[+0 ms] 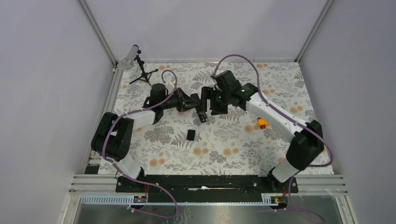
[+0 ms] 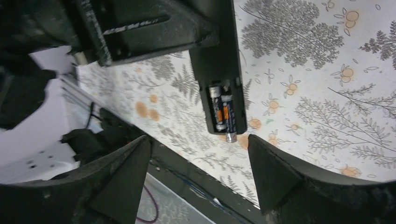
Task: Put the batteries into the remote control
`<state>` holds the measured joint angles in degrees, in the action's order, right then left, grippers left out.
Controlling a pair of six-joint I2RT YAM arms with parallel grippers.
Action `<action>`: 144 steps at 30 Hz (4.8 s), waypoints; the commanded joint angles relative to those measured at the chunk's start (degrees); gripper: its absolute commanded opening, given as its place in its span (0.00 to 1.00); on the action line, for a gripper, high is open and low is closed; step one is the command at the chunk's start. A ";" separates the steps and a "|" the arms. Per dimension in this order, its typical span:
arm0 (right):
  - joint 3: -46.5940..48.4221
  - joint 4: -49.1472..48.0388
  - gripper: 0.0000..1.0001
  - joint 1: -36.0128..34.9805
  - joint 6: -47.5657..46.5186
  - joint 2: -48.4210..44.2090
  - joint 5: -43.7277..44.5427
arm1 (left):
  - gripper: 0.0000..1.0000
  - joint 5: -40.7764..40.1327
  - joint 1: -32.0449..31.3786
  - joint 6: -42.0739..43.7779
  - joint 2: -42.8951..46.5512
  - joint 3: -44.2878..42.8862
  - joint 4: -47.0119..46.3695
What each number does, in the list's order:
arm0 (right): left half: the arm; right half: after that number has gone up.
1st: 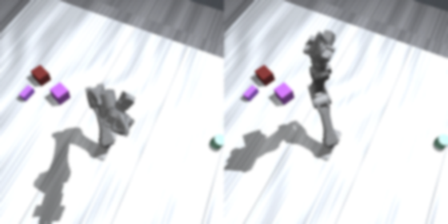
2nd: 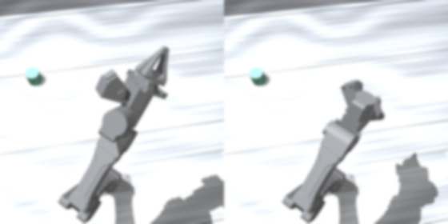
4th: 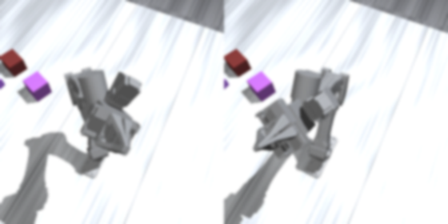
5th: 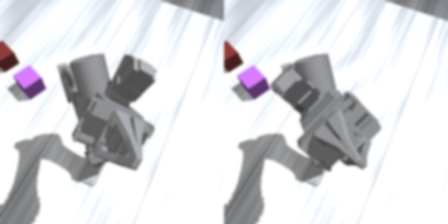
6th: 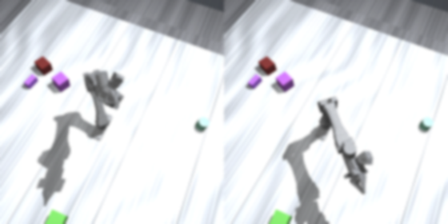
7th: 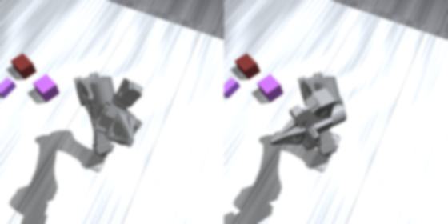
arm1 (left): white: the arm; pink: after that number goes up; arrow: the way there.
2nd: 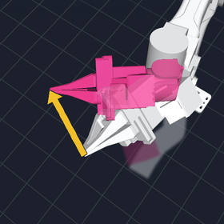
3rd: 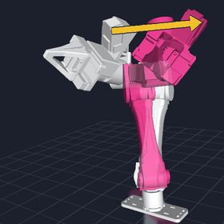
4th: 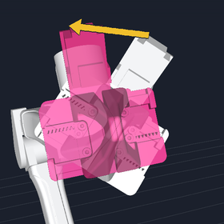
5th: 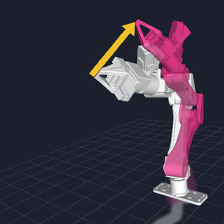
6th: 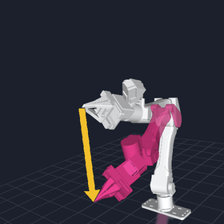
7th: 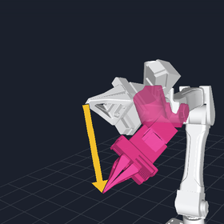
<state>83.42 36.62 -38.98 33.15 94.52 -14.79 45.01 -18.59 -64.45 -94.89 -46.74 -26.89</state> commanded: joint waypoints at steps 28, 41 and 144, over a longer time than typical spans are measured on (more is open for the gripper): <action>-30.28 -51.91 0.84 1.99 33.43 -29.02 7.07 | 0.00 -8.67 0.71 -45.35 5.51 3.14 -37.16; -29.91 -53.37 0.61 2.05 34.43 -28.19 4.48 | 0.00 -10.02 0.48 -50.23 7.57 5.08 -38.62; 11.88 -5.72 0.43 -17.54 -37.41 28.13 21.74 | 0.00 -38.50 10.48 36.41 43.24 -7.72 56.46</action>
<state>90.67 28.42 -56.71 1.69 121.58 5.02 8.05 -8.67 -28.73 -53.34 -53.74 30.00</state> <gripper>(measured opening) 0.429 0.156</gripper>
